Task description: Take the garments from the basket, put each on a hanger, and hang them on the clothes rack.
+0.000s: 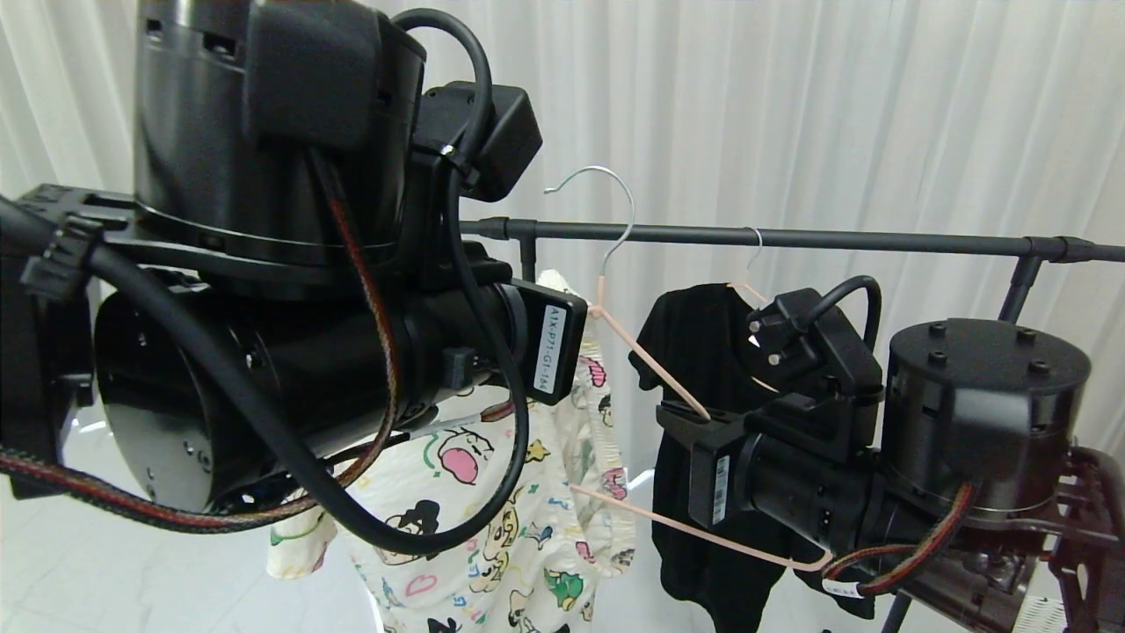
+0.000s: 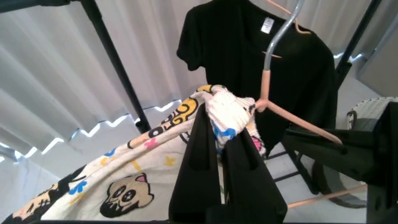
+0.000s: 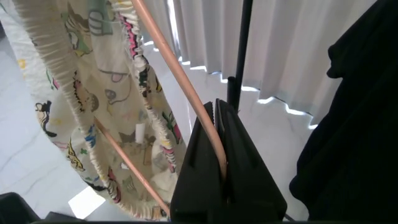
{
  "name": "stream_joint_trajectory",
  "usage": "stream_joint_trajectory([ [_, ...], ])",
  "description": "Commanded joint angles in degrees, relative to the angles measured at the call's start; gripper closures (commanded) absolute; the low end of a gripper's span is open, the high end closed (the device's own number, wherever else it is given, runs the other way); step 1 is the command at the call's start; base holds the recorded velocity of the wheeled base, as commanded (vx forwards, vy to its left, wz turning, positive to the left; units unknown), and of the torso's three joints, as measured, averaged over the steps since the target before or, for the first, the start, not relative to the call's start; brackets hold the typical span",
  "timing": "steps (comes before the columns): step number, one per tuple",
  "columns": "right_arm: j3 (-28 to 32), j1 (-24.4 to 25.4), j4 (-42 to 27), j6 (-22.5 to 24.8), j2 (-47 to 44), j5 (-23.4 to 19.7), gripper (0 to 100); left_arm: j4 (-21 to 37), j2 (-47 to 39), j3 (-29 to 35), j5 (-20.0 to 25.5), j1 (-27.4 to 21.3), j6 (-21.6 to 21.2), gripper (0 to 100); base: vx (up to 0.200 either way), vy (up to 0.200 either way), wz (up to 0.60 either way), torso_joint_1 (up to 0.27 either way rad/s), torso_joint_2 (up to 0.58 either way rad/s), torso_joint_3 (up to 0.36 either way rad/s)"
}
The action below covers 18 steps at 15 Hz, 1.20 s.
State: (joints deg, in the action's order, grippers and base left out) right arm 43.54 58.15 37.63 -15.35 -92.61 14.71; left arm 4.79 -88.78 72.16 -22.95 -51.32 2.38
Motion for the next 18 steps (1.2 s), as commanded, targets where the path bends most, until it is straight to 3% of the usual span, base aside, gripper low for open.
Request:
stream_joint_trajectory([
  [1, 0.05, 0.03, 0.07, 0.05, -0.02, -0.04, 100, -0.22, -0.07, 0.18, 0.28, -0.88, -0.09, 100, 0.0, 0.0, 0.0, 0.0, 0.0, 0.0],
  [4, 0.14, 0.03, 0.07, 0.14, -0.02, -0.04, 100, -1.1, 0.1, -0.17, 1.07, -1.41, -0.18, 100, 0.0, 0.0, 0.0, 0.0, 0.0, 0.0],
  [5, 0.14, -0.05, 0.07, 0.14, 0.06, -0.04, 100, -1.1, 0.19, -0.09, 1.07, -1.41, -0.18, 0, 0.0, 0.0, 0.0, 0.0, 0.0, 0.0],
  [11, -0.04, -2.43, 4.91, 2.43, 0.24, 1.46, 100, -1.1, 1.6, -0.53, 0.45, 0.08, -1.32, 0, 0.0, 0.0, 0.0, 0.0, 0.0, 0.0],
  [15, -0.3, -5.15, 5.17, 3.92, 0.68, 1.37, 100, -1.19, 6.61, -5.97, 0.98, -0.09, -3.43, 0, 0.0, 0.0, 0.0, 0.0, 0.0, 0.0],
  [18, -0.83, -7.0, 5.08, 5.59, 0.77, 1.37, 100, -1.19, 13.11, -11.69, 3.88, 0.35, -4.31, 0, 0.0, 0.0, 0.0, 0.0, 0.0, 0.0],
])
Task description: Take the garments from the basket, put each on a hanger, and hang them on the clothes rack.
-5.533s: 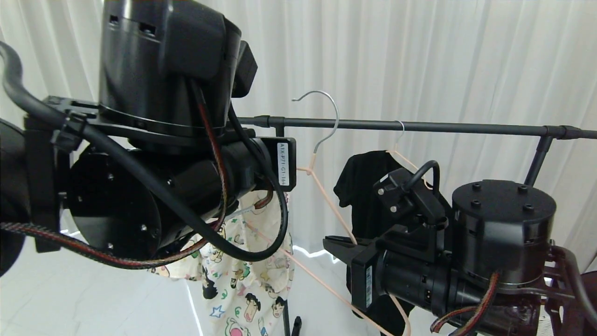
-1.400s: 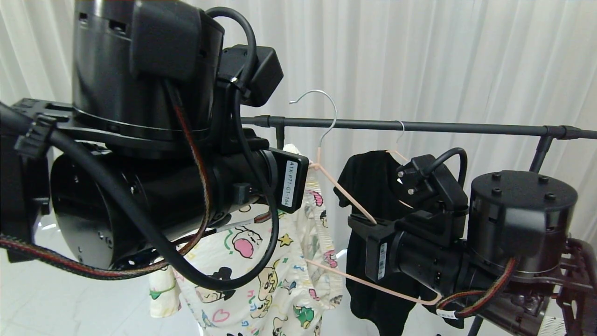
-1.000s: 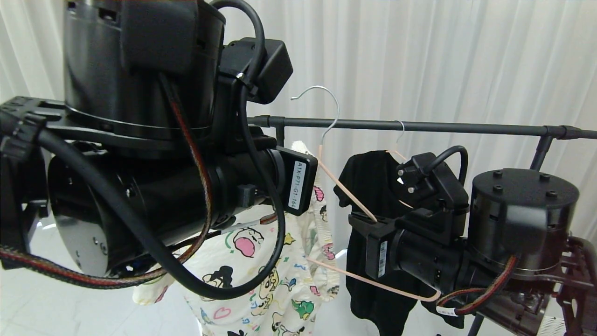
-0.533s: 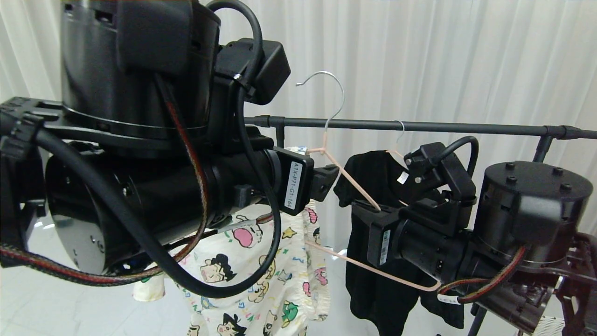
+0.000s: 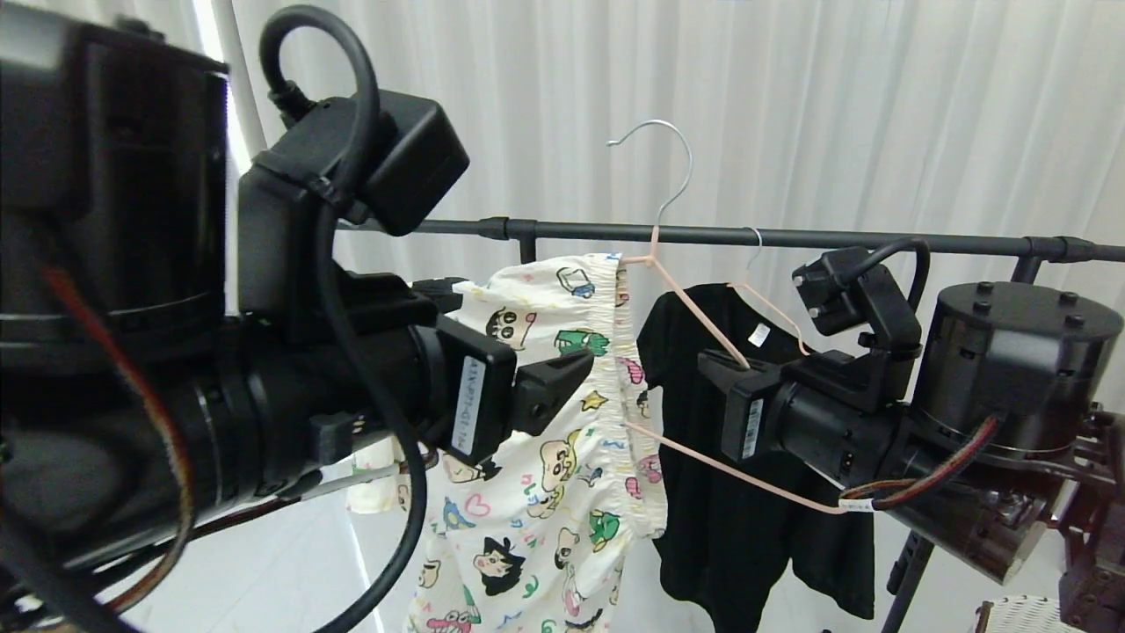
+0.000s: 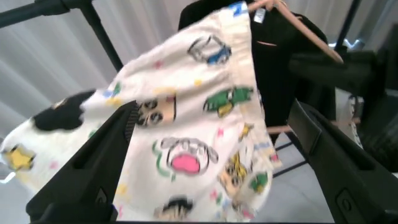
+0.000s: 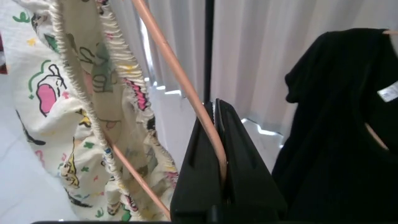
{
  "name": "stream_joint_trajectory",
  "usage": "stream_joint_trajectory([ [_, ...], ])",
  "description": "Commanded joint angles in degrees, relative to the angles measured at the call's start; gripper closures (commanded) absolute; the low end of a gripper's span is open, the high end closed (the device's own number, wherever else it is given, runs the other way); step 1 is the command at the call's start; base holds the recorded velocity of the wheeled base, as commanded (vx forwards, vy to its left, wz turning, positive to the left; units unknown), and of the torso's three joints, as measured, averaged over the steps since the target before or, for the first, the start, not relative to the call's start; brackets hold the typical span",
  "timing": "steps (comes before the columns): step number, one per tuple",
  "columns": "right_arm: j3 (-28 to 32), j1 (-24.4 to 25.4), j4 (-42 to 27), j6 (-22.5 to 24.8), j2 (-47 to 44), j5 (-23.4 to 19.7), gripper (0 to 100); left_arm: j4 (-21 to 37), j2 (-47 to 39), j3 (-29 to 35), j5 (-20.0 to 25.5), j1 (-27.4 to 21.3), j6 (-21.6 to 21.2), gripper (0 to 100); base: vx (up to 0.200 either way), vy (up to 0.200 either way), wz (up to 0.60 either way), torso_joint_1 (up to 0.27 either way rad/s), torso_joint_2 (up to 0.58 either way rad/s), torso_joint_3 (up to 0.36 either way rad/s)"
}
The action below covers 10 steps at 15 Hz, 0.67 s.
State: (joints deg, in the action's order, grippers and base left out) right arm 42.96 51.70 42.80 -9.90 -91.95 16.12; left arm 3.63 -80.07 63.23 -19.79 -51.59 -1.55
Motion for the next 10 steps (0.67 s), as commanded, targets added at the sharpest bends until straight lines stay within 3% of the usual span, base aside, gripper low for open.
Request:
stream_joint_trajectory([
  [1, -0.24, -0.9, 0.0, 0.23, 0.11, -0.21, 100, -0.03, 6.5, -5.05, 2.65, 3.51, -1.7, 0, 0.0, 0.0, 0.0, 0.0, 0.0, 0.0],
  [3, -1.04, -2.04, 0.0, 0.41, 1.25, -1.44, 100, -0.03, 10.9, -7.25, 11.0, 9.4, -5.75, 0, 0.0, 0.0, 0.0, 0.0, 0.0, 0.0],
  [7, -8.42, -5.73, 0.0, 5.42, 6.79, -9.88, 100, -0.03, 15.56, -11.47, 33.41, 24.87, -16.12, 0, 0.0, 0.0, 0.0, 0.0, 0.0, 0.0],
  [8, -10.7, -5.73, 0.0, 6.47, 8.37, -10.84, 100, -0.03, 16.08, -12.43, 38.86, 26.28, -16.82, 0, 0.0, 0.0, 0.0, 0.0, 0.0, 0.0],
  [9, -10.7, -5.73, 0.0, 6.47, 8.37, -10.84, 100, -0.03, 16.08, -12.43, 38.86, 26.28, -16.82, 0, 0.0, 0.0, 0.0, 0.0, 0.0, 0.0],
  [10, -14.57, -4.5, 1.06, 7.61, 10.74, -11.02, 100, -0.03, 16.0, -14.28, 43.43, 26.19, -16.82, 0, 0.0, 0.0, 0.0, 0.0, 0.0, 0.0],
])
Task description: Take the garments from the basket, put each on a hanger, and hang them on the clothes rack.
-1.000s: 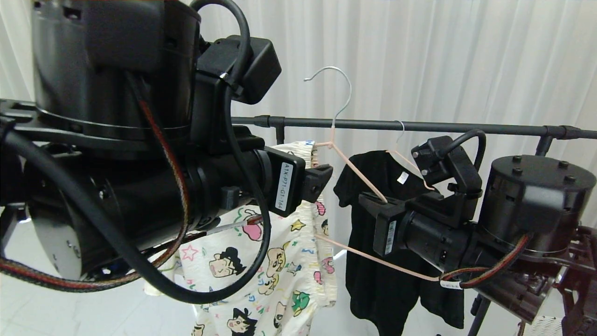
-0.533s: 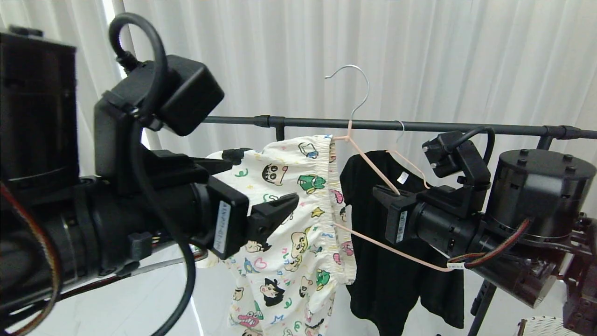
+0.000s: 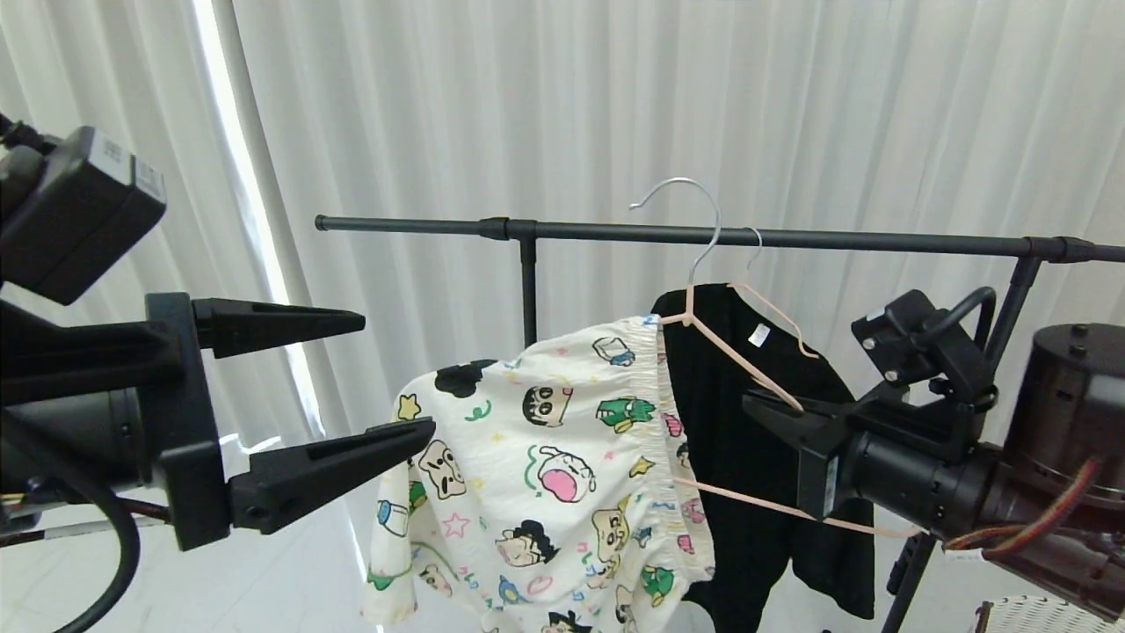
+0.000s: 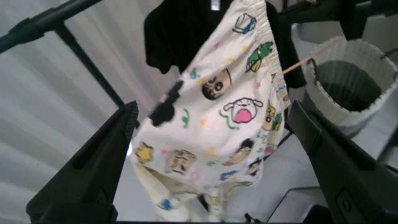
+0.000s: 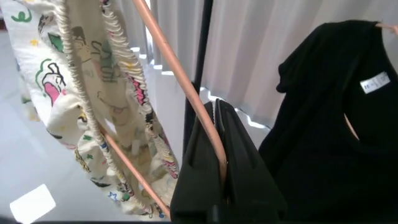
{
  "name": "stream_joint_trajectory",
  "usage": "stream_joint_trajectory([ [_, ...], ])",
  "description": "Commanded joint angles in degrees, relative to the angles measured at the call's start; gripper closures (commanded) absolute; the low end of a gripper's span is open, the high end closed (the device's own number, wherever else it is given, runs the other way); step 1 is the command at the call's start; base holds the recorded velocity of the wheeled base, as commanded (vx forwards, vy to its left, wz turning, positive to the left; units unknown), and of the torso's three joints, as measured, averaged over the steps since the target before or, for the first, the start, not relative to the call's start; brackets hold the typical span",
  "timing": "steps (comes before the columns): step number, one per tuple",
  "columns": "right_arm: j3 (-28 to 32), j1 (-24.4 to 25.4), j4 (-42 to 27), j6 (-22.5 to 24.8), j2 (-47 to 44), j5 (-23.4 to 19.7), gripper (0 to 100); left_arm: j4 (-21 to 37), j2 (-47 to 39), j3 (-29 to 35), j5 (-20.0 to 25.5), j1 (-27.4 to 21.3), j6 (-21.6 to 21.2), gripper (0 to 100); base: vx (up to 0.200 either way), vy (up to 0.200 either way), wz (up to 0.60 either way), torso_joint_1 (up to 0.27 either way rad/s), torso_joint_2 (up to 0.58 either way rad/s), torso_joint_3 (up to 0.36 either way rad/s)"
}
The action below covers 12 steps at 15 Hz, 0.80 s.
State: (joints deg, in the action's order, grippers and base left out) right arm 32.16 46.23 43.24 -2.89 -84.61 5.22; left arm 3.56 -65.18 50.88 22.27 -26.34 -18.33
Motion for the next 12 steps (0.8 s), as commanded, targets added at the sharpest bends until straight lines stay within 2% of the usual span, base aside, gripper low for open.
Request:
stream_joint_trajectory([
  [1, -5.79, 2.03, 1.76, 0.78, 4.37, -0.21, 100, 0.04, 1.02, -2.98, 2.78, 0.06, -0.03, 0, 0.0, 0.0, 0.0, 0.0, 0.0, 0.0],
  [4, -10.8, 6.51, 2.9, 2.89, 7.01, -0.12, 100, 0.04, -0.91, -4.48, 6.91, -4.86, -0.03, 0, 0.0, 0.0, 0.0, 0.0, 0.0, 0.0],
  [6, -11.24, 9.41, 3.17, 3.68, 7.27, -0.03, 100, 0.04, -3.2, -5.36, 6.91, -8.55, -0.12, 0, 0.0, 0.0, 0.0, 0.0, 0.0, 0.0],
  [9, -11.15, 11.25, 3.17, 4.73, 6.92, -0.03, 100, 0.04, -6.62, -6.24, 6.64, -12.94, -0.12, 0, 0.0, 0.0, 0.0, 0.0, 0.0, 0.0],
  [12, -11.15, 13.01, 3.17, 5.61, 7.36, -0.03, 100, 0.04, -9.17, -6.94, 6.03, -13.21, 0.05, 0, 0.0, 0.0, 0.0, 0.0, 0.0, 0.0],
])
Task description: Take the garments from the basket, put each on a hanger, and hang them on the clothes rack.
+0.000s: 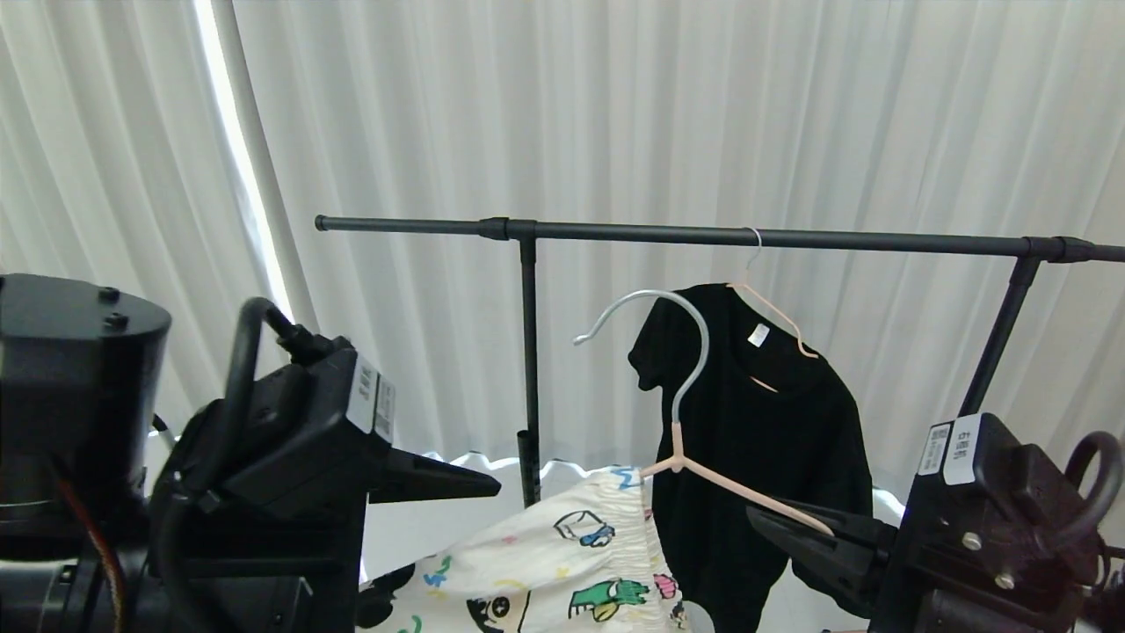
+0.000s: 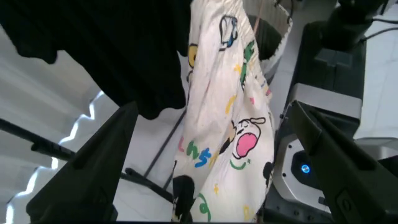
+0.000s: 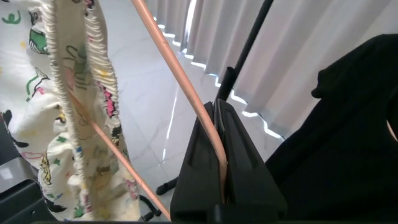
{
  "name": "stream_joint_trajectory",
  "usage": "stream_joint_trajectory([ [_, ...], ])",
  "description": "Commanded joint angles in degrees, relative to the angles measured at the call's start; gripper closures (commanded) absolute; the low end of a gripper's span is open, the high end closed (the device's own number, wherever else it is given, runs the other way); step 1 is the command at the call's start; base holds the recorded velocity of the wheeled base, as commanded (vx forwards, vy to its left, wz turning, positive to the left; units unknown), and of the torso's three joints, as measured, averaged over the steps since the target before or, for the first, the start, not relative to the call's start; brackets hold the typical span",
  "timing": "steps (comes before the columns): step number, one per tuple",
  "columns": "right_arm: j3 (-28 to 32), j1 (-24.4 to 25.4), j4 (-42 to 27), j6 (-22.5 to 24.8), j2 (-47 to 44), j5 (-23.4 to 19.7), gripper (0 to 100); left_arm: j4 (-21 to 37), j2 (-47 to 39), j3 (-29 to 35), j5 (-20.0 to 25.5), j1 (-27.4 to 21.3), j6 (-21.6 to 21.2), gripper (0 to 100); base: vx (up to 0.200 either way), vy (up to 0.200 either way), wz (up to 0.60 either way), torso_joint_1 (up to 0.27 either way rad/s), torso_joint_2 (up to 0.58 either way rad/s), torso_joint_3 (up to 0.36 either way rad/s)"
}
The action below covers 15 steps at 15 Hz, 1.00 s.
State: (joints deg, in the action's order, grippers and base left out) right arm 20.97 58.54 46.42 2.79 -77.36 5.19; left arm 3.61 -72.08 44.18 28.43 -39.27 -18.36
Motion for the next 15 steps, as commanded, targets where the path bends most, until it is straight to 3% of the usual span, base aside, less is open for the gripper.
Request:
stream_joint_trajectory([
  [1, -0.05, 0.96, -0.02, 0.37, 0.11, -0.01, 100, 0.0, -2.62, -0.23, -0.22, -0.28, 0.08, 0, 0.0, 0.0, 0.0, 0.0, 0.0, 0.0],
  [8, 0.04, 2.28, 0.78, 1.16, 0.11, 0.08, 100, -1.67, -5.35, -0.23, -0.22, -0.28, 0.17, 0, 0.0, 0.0, 0.0, 0.0, 0.0, 0.0],
  [9, 0.04, 2.28, 0.78, 1.16, 0.11, 0.08, 100, -1.67, -5.35, -0.32, -0.22, -0.28, 0.17, 100, 0.0, 0.0, 0.0, 0.0, 0.0, 0.0],
  [15, 0.04, 2.28, 1.83, 1.16, 0.02, 0.17, 100, -1.67, -5.44, -0.41, -0.22, -0.28, -0.01, 100, 0.0, 0.0, 0.0, 0.0, 0.0, 0.0],
])
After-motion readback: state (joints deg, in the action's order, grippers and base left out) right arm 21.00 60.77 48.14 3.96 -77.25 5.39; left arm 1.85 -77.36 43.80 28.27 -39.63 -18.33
